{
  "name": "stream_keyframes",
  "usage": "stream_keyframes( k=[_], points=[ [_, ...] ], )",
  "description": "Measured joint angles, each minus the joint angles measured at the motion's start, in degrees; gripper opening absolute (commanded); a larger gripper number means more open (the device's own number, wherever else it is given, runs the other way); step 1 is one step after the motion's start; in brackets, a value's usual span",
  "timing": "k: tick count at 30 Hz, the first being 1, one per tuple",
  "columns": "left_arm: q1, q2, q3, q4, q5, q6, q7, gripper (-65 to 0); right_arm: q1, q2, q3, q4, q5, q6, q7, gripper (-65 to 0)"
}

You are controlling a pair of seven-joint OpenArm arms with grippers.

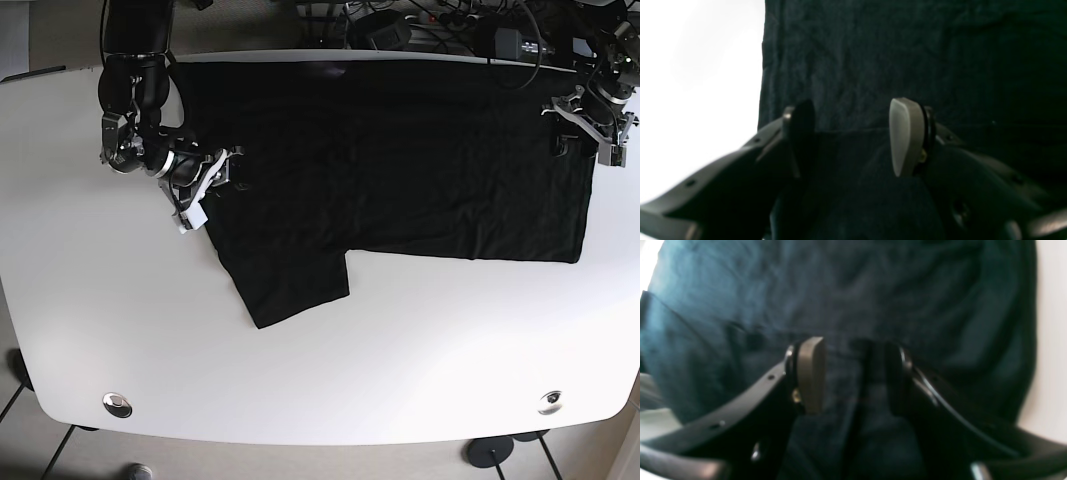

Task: Fold the T-shirt properly
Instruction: 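Grasp the shirt side with the right gripper and drag it inward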

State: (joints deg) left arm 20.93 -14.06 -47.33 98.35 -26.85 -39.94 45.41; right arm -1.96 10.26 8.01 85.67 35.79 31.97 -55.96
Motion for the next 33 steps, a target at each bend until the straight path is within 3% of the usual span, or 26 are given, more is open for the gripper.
stream_keyframes(
  k=[3,11,22,24,29,33],
  points=[
    [0.0,0.0,0.0,0.0,0.0,0.0,0.0,-31.8,-0.3,-1.6,-0.1,0.0,-0.7,0.22,0.0,-38.0],
    [0.0,-0.1,0.0,0.0,0.0,0.0,0.0,-31.8,-0.7,-1.4,-5.5,0.0,0.0,0.52,1.1,-38.0],
    [-0.1,-0.1,0.0,-3.9,0.1,0.0,0.0,-31.8,-0.8,-2.6,-5.7,0.2,-0.2,0.44,0.9,-38.4],
    [-0.2,-0.3,0.0,-3.9,0.0,0.0,0.0,-31.8,-0.8,-2.8,-4.2,0.2,-0.3,0.48,0.7,-42.2],
    [-0.3,-0.3,0.0,-3.9,0.0,0.0,0.0,-31.8,-0.8,-2.7,-3.5,0.2,-1.1,0.07,0.4,-62.9],
    [-0.3,-0.4,0.0,-3.9,0.0,0.0,0.0,-31.8,-0.8,-2.8,-3.5,0.3,-1.1,-0.07,0.4,-63.4]
  ],
)
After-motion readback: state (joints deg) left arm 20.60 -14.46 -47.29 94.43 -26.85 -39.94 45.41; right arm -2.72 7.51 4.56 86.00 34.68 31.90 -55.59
